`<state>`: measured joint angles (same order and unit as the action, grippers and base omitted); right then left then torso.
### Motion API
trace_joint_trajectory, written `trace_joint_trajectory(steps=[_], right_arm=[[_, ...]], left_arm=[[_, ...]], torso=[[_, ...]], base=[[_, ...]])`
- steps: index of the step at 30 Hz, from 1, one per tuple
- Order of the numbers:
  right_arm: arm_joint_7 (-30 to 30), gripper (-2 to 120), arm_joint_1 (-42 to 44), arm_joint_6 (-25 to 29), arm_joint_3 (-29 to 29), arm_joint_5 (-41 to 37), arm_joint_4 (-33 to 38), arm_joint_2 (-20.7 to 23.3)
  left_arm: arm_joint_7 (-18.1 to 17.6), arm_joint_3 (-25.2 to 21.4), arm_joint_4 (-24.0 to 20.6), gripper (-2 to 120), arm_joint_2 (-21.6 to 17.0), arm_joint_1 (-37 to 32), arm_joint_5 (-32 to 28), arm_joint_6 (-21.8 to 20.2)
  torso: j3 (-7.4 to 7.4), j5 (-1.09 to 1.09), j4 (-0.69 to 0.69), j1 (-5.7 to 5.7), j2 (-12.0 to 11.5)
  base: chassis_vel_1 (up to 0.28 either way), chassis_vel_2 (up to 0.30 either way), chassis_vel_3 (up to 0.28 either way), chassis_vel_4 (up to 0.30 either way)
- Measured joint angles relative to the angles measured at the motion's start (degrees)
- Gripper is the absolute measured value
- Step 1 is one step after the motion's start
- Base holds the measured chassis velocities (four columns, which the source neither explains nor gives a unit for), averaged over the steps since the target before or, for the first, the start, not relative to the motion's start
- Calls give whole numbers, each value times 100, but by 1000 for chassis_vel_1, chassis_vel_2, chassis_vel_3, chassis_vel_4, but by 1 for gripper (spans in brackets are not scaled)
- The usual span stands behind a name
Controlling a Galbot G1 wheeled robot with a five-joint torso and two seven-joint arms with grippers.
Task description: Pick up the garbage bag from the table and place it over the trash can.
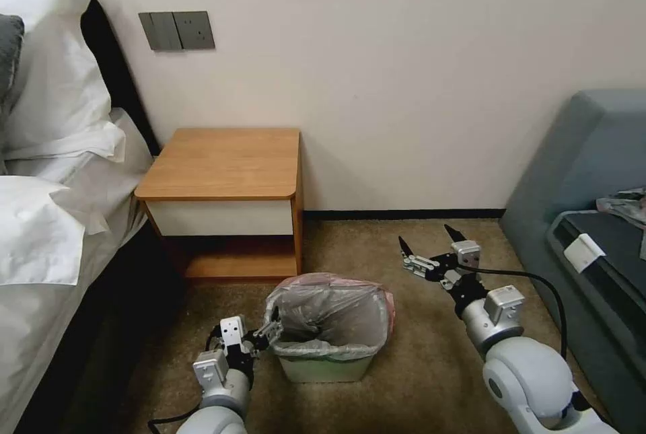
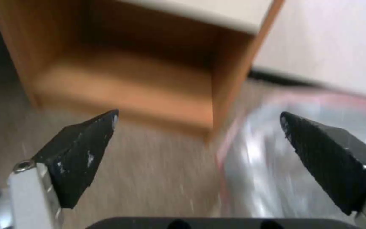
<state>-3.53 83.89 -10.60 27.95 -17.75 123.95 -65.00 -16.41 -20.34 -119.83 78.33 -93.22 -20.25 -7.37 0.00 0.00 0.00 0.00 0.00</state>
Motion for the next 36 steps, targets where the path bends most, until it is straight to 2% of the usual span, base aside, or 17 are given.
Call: trace_joint_trajectory(steps=[1, 3, 4, 5, 6, 7, 8, 9, 11, 17, 19, 20, 22, 23, 25, 36], right_arm=[[33, 100, 87, 87, 59, 21, -13, -49], [97, 100, 367, 555, 148, 230, -95, -232], [97, 100, 367, 555, 148, 230, -95, -232], [99, 100, 434, 776, 130, 373, -140, -318], [99, 100, 434, 776, 130, 373, -140, -318], [88, 100, 515, 1077, 51, 560, -203, -452], [74, 100, 598, 1271, -4, 663, -233, -557], [74, 100, 598, 1271, -4, 663, -233, -557], [-20, 100, 816, 1643, -39, 886, -278, -780], [-162, 100, 1207, 1932, 151, 1142, -269, -1074], [-155, 100, 1447, 2052, 296, 1161, -219, -1224], [-155, 100, 1447, 2052, 296, 1161, -219, -1224], [-140, 100, 1739, 2225, 420, 1163, -165, -1385], [-140, 100, 1739, 2225, 420, 1163, -165, -1385], [-84, 100, 2039, 2426, 488, 1156, -53, -1564], [-47, 100, 2447, 2724, 579, 1254, 216, -1737]], left_arm=[[93, -67, 20, 100, -3, -11, 126, 233], [359, -310, 148, 100, 44, -48, 625, 1057], [359, -310, 148, 100, 44, -48, 625, 1057], [433, -451, 209, 100, 106, -110, 905, 1418], [433, -451, 209, 100, 106, -110, 905, 1418], [456, -599, 271, 100, 198, -214, 1192, 1846], [434, -642, 308, 100, 247, -267, 1318, 2042], [434, -642, 308, 100, 247, -267, 1318, 2042], [384, -692, 335, 100, 400, -394, 1648, 2287], [440, -753, -33, 100, 465, -704, 1786, 2208], [613, -783, -303, 100, 442, -847, 1798, 2162], [613, -783, -303, 100, 442, -847, 1798, 2162], [944, -906, -630, 100, 448, -999, 1784, 2106], [944, -906, -630, 100, 448, -999, 1784, 2106], [1195, -1088, -891, 100, 473, -1150, 1713, 2021], [1232, -1100, -1103, 100, 576, -1478, 1688, 2011]], torso=[[0, -1, 0, 0, 0], [0, -1, -2, 0, 0], [0, -1, -2, 0, 0], [0, -2, -3, 0, 0], [0, -2, -3, 0, 0], [0, 1, 1, 0, 0], [0, 1, 2, 0, 0], [0, 1, 2, 0, 0], [-1, -1, 0, 0, 0], [-1, 0, 0, 0, 0], [-1, 0, 0, 0, 0], [-1, 0, 0, 0, 0], [-1, 0, -1, 0, 0], [-1, 0, -1, 0, 0], [-1, 0, 0, 0, 0], [-1, -1, 0, 0, 0]], base=[[0, 0, 0, 0], [0, 0, 0, 0], [0, 0, 0, 0], [0, 0, 0, 0], [0, 0, 0, 0], [0, 0, 0, 0], [0, 0, 0, 0], [0, 0, 0, 0], [0, 0, 0, 0], [0, 0, 0, 0], [0, 0, 0, 0], [0, 0, 0, 0], [0, 0, 0, 0], [0, 0, 0, 0], [0, 0, 0, 0], [0, 0, 0, 0]])
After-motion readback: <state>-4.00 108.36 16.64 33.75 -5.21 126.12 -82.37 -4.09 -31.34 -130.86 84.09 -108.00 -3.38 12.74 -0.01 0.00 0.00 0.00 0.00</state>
